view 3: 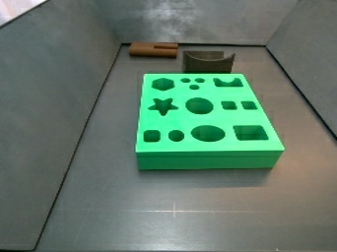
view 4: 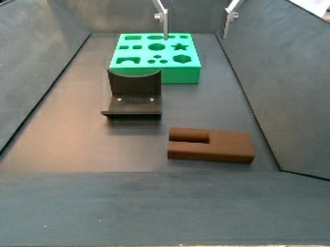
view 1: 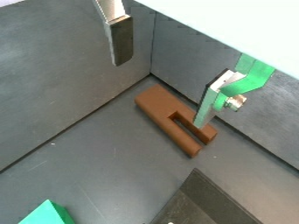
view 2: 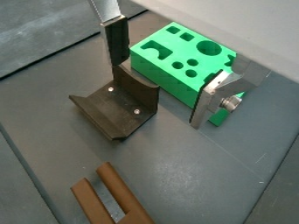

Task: Pick up the square-circle object. Move up. Place the square-circle object on the fixture. Regrasp the square-circle object. Move to above the board. Insert the square-circle object.
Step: Pick up the square-circle object.

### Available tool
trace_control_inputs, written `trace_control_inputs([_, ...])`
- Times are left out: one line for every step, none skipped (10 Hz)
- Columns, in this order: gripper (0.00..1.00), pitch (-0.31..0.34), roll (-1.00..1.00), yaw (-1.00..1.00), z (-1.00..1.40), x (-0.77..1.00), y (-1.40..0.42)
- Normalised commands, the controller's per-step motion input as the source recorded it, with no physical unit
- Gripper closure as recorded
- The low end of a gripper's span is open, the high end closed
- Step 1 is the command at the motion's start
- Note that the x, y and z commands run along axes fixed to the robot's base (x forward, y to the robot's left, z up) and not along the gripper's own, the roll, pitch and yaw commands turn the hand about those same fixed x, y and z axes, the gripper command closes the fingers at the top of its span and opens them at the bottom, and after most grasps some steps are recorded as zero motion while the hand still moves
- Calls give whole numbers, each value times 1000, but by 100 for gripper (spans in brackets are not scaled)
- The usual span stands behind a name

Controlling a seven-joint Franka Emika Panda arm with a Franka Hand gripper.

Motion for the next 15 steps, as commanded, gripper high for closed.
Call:
trace_control_inputs([0,0,20,0,0,0,0])
trace_control_inputs([0,6,-19,0,-83,314,60])
trace_control_inputs([0,110,-159,-854,-440,114,0])
trace_control_inputs([0,59,-101,-963,-491,0,0])
trace_control_inputs([0,21,-63,-1000,-523,0,0])
trace_control_inputs([0,34,-6,-1000,-497,0,0])
trace_control_inputs([0,0,0,-946,-314,-6,69])
trace_control_inputs([0,0,0,-580,-291,-143,420])
trace_control_inputs([0,0,0,-340,-283,-246,637])
trace_control_inputs([0,-30,0,-94,-180,-257,857])
trace_control_inputs([0,-41,-44,0,-154,-214,974])
trace_control_inputs([0,-56,-97,0,-151,-214,1000])
trace_control_inputs([0,-24,-164,-57,-246,-126,800])
trace_control_inputs([0,0,-187,-651,-326,0,171])
trace_control_inputs([0,-50,-159,-926,-309,0,0])
